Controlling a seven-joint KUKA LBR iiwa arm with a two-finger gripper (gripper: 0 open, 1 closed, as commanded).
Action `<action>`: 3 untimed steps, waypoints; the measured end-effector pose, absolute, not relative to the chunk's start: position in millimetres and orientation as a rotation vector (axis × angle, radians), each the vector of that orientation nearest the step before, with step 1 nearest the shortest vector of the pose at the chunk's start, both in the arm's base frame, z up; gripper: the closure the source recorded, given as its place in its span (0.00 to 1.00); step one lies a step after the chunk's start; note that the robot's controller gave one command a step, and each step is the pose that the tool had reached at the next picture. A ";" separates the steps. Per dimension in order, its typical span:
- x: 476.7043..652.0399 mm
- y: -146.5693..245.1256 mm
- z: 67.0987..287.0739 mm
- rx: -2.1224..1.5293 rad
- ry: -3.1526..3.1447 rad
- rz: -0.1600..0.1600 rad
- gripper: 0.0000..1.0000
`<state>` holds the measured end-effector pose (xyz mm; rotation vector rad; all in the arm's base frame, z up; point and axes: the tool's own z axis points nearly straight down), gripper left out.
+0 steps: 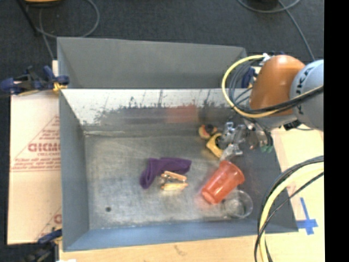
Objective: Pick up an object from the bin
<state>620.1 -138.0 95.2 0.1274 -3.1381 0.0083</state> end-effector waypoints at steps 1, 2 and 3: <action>621.8 -138.6 129.6 0.126 -3.135 0.002 1.00; 623.0 -135.7 199.3 0.096 -3.142 -0.001 1.00; 627.7 -135.8 231.2 0.225 -3.144 0.007 1.00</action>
Offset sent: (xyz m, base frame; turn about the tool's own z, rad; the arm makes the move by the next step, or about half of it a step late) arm 0.0006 0.0071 0.1819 0.0514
